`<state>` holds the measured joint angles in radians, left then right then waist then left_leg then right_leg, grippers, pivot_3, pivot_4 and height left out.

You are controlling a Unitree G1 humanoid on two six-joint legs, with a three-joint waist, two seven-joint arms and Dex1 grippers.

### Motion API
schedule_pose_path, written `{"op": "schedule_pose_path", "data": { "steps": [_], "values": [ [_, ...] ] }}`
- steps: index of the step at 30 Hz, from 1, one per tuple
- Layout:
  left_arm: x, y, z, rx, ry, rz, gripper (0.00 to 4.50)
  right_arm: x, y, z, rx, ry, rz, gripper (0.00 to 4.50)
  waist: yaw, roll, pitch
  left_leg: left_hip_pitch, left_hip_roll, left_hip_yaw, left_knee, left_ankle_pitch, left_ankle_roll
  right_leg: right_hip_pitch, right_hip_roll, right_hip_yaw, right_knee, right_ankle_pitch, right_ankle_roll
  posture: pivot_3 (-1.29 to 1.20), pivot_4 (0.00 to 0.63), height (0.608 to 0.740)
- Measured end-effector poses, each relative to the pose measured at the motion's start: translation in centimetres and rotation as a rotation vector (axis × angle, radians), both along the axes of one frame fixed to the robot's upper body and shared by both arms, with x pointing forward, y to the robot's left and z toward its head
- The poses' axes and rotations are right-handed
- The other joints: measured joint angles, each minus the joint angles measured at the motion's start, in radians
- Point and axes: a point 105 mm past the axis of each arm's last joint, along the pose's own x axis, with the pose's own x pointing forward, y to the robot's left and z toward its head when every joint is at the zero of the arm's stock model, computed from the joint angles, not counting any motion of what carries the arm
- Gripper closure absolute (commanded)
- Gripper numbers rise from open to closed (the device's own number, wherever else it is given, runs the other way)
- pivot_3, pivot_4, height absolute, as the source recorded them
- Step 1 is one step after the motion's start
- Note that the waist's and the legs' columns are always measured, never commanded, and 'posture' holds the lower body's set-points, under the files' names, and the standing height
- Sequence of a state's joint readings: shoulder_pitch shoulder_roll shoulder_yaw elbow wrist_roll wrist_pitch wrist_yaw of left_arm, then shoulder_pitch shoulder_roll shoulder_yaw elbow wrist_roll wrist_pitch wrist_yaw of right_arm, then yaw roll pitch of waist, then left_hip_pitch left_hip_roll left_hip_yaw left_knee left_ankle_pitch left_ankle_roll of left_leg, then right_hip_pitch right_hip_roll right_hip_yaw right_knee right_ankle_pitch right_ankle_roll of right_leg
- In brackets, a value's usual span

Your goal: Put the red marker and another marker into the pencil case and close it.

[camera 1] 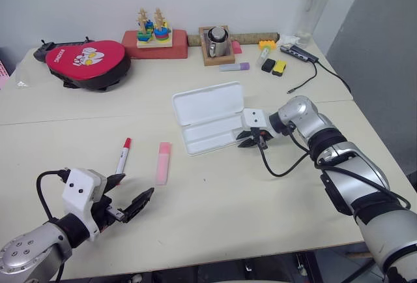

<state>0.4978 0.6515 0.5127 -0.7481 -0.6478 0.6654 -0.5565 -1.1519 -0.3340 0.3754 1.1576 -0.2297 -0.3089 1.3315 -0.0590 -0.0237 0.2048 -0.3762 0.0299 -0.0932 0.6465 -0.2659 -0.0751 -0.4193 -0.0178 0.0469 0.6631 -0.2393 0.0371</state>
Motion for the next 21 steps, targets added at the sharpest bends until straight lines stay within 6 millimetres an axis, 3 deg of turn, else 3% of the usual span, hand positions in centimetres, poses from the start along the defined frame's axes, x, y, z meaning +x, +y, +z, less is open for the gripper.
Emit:
{"op": "schedule_pose_path", "data": {
  "steps": [10,21],
  "values": [
    [0.3,-0.3,0.1,0.004,-0.010,-0.012,0.00,-0.2,0.0,0.2,-0.008,-0.004,0.029,4.45,0.000,0.000,0.000,0.000,0.000,0.000,0.000,0.000,0.000,0.000,0.000,0.000,0.000,0.000,0.000,0.00,0.150,0.740],
    [0.4,-0.5,-0.2,0.007,-0.004,-0.017,0.00,-4.2,-0.1,-0.2,0.044,0.030,0.179,4.45,0.002,0.000,0.000,-0.001,0.000,-0.001,0.000,0.000,0.000,0.000,0.000,-0.001,0.000,0.000,0.000,0.00,0.150,0.740]
  ]
}}
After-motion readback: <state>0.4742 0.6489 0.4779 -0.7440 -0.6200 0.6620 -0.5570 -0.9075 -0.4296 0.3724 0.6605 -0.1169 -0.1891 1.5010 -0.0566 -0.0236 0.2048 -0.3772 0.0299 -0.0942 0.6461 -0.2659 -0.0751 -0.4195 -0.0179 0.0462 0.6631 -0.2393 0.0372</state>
